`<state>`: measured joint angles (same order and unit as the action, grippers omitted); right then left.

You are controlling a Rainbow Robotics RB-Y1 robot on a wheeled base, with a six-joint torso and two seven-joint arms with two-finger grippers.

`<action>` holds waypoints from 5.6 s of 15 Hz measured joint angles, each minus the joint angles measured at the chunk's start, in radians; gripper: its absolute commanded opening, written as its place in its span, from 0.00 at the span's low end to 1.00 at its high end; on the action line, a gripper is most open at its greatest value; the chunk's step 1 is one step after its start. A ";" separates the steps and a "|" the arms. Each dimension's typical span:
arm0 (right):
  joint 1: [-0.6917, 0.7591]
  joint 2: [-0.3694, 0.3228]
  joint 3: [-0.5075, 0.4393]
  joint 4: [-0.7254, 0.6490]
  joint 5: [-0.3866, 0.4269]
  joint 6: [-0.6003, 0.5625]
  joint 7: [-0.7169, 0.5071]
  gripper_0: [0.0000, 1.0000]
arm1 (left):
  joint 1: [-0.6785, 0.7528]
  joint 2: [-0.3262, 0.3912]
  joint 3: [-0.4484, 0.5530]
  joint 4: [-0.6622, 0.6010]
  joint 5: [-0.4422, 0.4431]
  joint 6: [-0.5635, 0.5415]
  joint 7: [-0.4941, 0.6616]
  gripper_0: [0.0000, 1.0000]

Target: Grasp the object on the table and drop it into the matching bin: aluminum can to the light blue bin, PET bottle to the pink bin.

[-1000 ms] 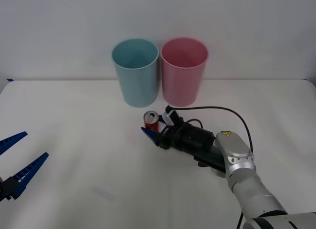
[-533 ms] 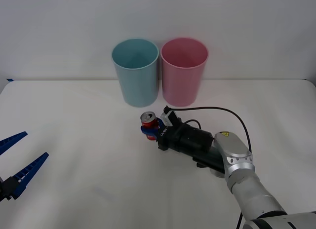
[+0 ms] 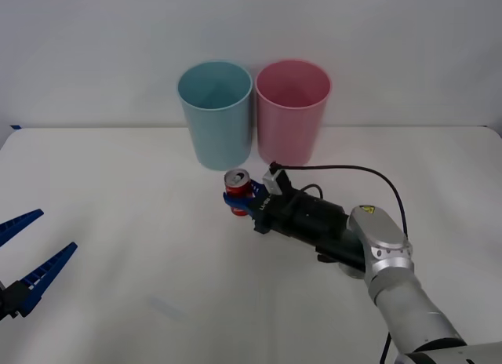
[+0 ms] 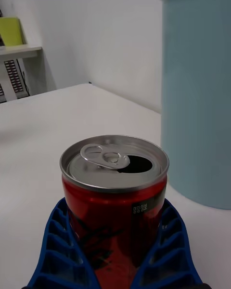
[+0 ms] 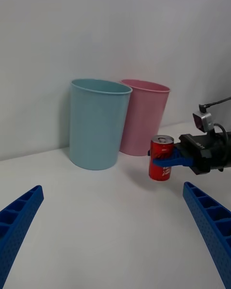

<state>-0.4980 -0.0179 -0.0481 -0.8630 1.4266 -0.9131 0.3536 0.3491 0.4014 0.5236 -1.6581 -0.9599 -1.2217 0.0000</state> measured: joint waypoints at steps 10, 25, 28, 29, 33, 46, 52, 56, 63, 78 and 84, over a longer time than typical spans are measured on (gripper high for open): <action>0.197 -0.157 0.155 -0.503 -0.112 0.024 -0.344 0.00 | 0.000 0.000 0.000 0.000 0.000 0.000 0.000 1.00; 0.034 -0.252 0.227 -0.741 -0.152 0.195 -0.687 0.00 | 0.000 0.000 0.000 0.000 0.000 0.000 0.000 1.00; -0.065 -0.254 0.229 -0.656 -0.132 0.200 -0.694 0.00 | 0.000 0.000 0.000 0.000 0.000 0.000 0.000 1.00; -0.102 -0.253 0.230 -0.618 -0.123 0.201 -0.694 0.00 | 0.000 0.000 0.000 0.000 0.000 0.000 0.000 1.00; -0.230 -0.252 0.298 -0.492 -0.115 0.313 -0.693 0.00 | 0.000 0.000 0.000 0.000 0.000 0.000 0.000 1.00; -0.493 -0.169 0.434 -0.127 -0.109 0.628 -0.657 0.02 | 0.000 0.000 0.000 0.000 0.000 0.000 0.000 1.00; -0.530 -0.142 0.434 -0.055 -0.108 0.686 -0.625 0.26 | 0.000 0.000 0.000 0.000 0.000 0.000 0.000 1.00; -0.530 -0.142 0.433 -0.055 -0.108 0.689 -0.617 1.00 | 0.000 0.000 0.000 0.000 0.000 0.000 0.000 1.00; -0.528 -0.142 0.434 -0.056 -0.109 0.682 -0.592 1.00 | 0.000 0.000 0.000 0.000 0.000 0.000 0.000 1.00; -0.159 -0.366 0.425 -0.553 -0.145 0.522 -0.578 1.00 | 0.000 0.000 0.000 0.000 0.000 0.000 0.000 1.00; 0.060 -0.494 0.314 -0.755 -0.203 0.327 -0.545 1.00 | 0.000 0.000 0.000 0.000 0.000 0.000 0.000 1.00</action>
<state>-0.4377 -0.5114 0.2657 -1.6181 1.2241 -0.5864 -0.1910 0.3491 0.4014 0.5236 -1.6581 -0.9599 -1.2217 0.0000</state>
